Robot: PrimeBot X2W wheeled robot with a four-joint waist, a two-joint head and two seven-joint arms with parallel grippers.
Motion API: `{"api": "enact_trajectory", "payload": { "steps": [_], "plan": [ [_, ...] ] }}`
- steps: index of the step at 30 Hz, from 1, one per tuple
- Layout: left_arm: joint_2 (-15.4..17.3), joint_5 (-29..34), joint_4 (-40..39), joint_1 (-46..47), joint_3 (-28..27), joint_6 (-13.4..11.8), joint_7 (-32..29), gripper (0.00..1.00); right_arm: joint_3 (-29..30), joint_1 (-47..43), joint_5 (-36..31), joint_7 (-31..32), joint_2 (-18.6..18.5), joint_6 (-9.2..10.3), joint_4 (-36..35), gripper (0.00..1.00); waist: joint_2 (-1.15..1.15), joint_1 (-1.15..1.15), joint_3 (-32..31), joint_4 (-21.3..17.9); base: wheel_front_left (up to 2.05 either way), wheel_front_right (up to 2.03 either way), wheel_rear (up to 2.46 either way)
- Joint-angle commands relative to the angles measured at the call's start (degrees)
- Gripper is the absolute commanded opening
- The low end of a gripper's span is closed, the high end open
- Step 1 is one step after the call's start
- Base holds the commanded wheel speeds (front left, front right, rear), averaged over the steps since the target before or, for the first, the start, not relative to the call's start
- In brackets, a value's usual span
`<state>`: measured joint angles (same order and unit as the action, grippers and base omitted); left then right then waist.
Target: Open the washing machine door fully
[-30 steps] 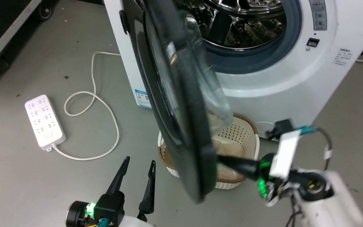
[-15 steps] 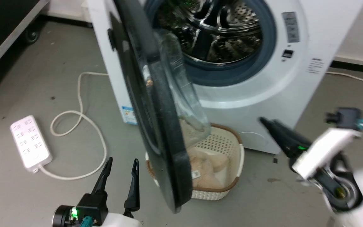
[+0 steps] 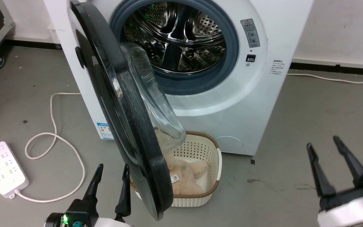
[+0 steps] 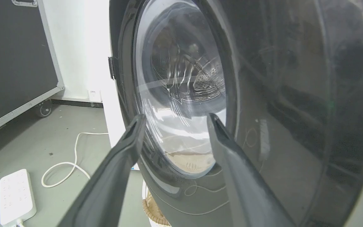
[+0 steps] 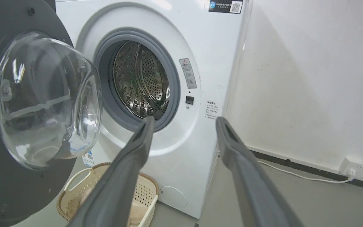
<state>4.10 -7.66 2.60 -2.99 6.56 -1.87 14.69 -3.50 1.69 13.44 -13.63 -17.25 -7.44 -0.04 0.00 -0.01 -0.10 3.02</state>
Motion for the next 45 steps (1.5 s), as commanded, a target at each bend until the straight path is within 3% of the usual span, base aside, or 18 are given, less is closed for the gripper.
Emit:
{"api": "enact_trajectory", "payload": {
  "steps": [1,5,10,21,23,24,30,34,38,45],
  "plan": [
    [-0.24,0.29,0.02,-0.75,-0.12,0.16,0.30,1.00,1.13,-1.71,-3.14,-0.58,1.70,-0.05,-1.78,1.00,0.00,0.01,0.17,-0.12,0.00,0.00,0.00],
    [-0.50,0.75,-0.30,-1.25,0.33,0.01,0.30,1.00,4.54,-5.64,-9.93,-1.12,7.46,-0.05,-5.11,1.00,0.00,0.01,0.45,-0.18,0.00,0.00,0.00],
    [-0.80,0.96,-0.39,-1.74,1.17,-0.27,0.30,1.00,6.86,-9.06,-13.62,-1.32,12.27,-0.05,-5.04,1.00,0.00,0.01,0.65,0.05,0.00,0.00,0.00],
    [-1.02,1.61,-0.16,-1.43,0.38,-0.12,0.30,1.00,8.19,-9.67,-13.14,-1.36,14.35,-0.05,-4.23,1.00,0.00,0.01,-0.05,-0.23,0.00,0.00,0.00],
    [-1.04,1.60,-0.25,-1.41,0.20,0.08,0.30,0.12,8.21,-9.56,-12.74,-1.36,14.35,-0.05,-4.20,1.00,0.00,0.01,-0.08,-0.21,0.00,0.00,0.00],
    [-1.04,1.60,-0.29,-1.39,0.12,0.21,0.30,0.00,8.22,-9.53,-12.61,-1.36,14.36,-0.05,-4.18,1.00,0.00,0.01,-0.10,-0.18,0.00,0.00,0.00],
    [-1.14,-0.32,-6.01,-0.52,-2.32,-0.34,0.30,0.00,8.15,-9.27,-12.09,-1.36,14.37,-0.05,-4.07,1.00,0.00,0.01,-0.24,0.06,0.00,0.00,0.00],
    [-1.19,-5.95,-12.94,1.53,-5.22,-1.33,0.30,0.00,8.25,-9.09,-11.88,-1.37,14.37,-0.05,-4.04,1.00,0.00,0.01,-0.43,0.28,0.00,0.00,0.00],
    [-1.21,-6.67,-20.45,4.99,-5.95,-1.91,0.30,0.00,8.41,-9.03,-11.68,-1.37,14.37,-0.05,-3.80,1.00,0.00,0.01,-0.72,0.46,0.00,0.00,0.00],
    [-1.22,-3.59,-27.24,8.48,0.34,-2.05,-1.88,0.00,8.21,-8.68,-11.27,-1.37,14.37,-0.05,-3.17,1.00,0.00,0.01,-1.20,0.15,0.00,0.00,0.00]
  ]
}}
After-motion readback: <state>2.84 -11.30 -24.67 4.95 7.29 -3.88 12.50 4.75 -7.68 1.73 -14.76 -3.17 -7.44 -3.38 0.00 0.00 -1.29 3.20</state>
